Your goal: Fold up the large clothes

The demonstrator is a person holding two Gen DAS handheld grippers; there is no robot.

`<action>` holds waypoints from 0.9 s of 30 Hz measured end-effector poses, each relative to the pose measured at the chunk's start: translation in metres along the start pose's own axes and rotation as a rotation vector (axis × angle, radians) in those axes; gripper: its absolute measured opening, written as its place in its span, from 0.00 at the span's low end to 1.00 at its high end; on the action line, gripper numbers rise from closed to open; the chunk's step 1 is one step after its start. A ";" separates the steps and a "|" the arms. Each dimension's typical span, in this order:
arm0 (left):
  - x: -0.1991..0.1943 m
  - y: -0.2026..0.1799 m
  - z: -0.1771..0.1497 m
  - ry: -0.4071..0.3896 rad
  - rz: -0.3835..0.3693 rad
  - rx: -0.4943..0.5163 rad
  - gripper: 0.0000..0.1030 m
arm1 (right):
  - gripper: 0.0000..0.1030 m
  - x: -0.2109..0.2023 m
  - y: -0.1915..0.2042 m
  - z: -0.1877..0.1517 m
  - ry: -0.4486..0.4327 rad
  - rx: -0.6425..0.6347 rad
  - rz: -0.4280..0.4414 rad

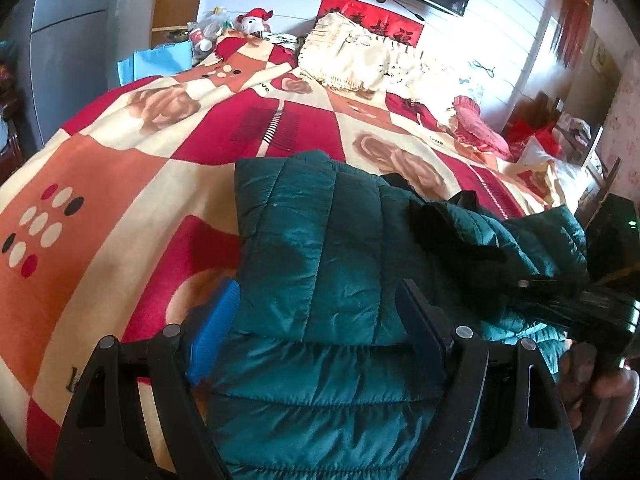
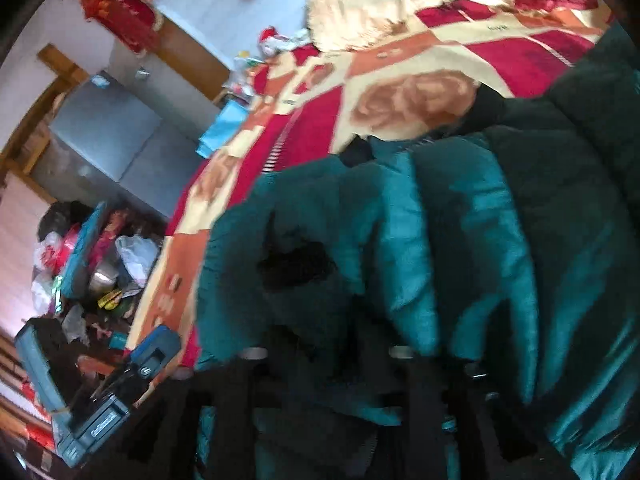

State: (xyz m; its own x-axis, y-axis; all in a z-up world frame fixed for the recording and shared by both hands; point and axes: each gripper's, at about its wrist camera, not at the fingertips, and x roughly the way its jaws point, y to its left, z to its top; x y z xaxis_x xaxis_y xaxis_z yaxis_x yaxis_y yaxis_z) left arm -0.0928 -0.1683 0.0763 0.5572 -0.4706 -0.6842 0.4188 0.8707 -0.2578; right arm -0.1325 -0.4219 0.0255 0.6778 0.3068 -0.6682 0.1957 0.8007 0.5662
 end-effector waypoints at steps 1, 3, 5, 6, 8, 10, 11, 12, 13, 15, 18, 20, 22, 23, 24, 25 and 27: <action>0.001 0.001 0.000 0.005 -0.007 -0.005 0.78 | 0.54 -0.003 0.003 0.000 0.000 -0.005 0.011; 0.002 0.001 -0.001 0.018 -0.031 -0.019 0.78 | 0.57 -0.011 0.011 -0.001 0.002 -0.028 0.002; 0.003 0.000 -0.003 0.027 -0.056 -0.030 0.78 | 0.57 -0.018 0.018 -0.001 0.007 -0.059 -0.011; 0.002 -0.002 -0.004 0.031 -0.068 -0.034 0.78 | 0.57 -0.022 0.020 -0.001 0.002 -0.073 -0.025; 0.003 -0.005 -0.004 0.040 -0.089 -0.040 0.78 | 0.57 -0.033 0.021 -0.001 -0.019 -0.085 -0.055; 0.004 -0.011 -0.004 0.060 -0.128 -0.054 0.78 | 0.57 -0.043 0.019 -0.001 -0.039 -0.087 -0.099; 0.003 -0.016 -0.004 0.066 -0.151 -0.061 0.78 | 0.58 -0.049 0.018 0.001 -0.049 -0.087 -0.113; 0.003 -0.020 -0.003 0.066 -0.168 -0.065 0.78 | 0.58 -0.055 0.016 0.002 -0.055 -0.090 -0.118; 0.003 -0.026 -0.002 0.065 -0.181 -0.066 0.78 | 0.58 -0.060 0.015 0.002 -0.059 -0.095 -0.128; 0.006 -0.036 -0.001 0.076 -0.198 -0.070 0.78 | 0.58 -0.069 0.015 0.003 -0.064 -0.110 -0.182; 0.019 -0.056 0.001 0.119 -0.229 -0.100 0.78 | 0.58 -0.085 0.014 0.002 -0.083 -0.147 -0.229; 0.029 -0.069 0.001 0.141 -0.232 -0.105 0.78 | 0.58 -0.096 0.013 0.000 -0.100 -0.162 -0.247; 0.042 -0.078 0.002 0.171 -0.218 -0.100 0.78 | 0.58 -0.106 0.013 0.000 -0.119 -0.166 -0.272; 0.048 -0.083 0.001 0.183 -0.210 -0.105 0.78 | 0.58 -0.111 0.012 -0.001 -0.126 -0.165 -0.277; 0.050 -0.084 0.001 0.185 -0.208 -0.111 0.78 | 0.58 -0.117 0.010 -0.001 -0.132 -0.162 -0.276; 0.053 -0.086 0.001 0.184 -0.203 -0.119 0.78 | 0.58 -0.123 0.009 -0.002 -0.137 -0.158 -0.276; 0.056 -0.092 0.002 0.176 -0.190 -0.128 0.78 | 0.58 -0.137 0.005 -0.005 -0.151 -0.152 -0.276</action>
State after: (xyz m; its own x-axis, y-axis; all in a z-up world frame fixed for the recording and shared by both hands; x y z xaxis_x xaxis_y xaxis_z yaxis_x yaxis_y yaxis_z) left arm -0.0986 -0.2753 0.0636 0.3397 -0.6050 -0.7201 0.4040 0.7853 -0.4691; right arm -0.2278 -0.4578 0.1172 0.7137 -0.0024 -0.7005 0.2862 0.9137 0.2885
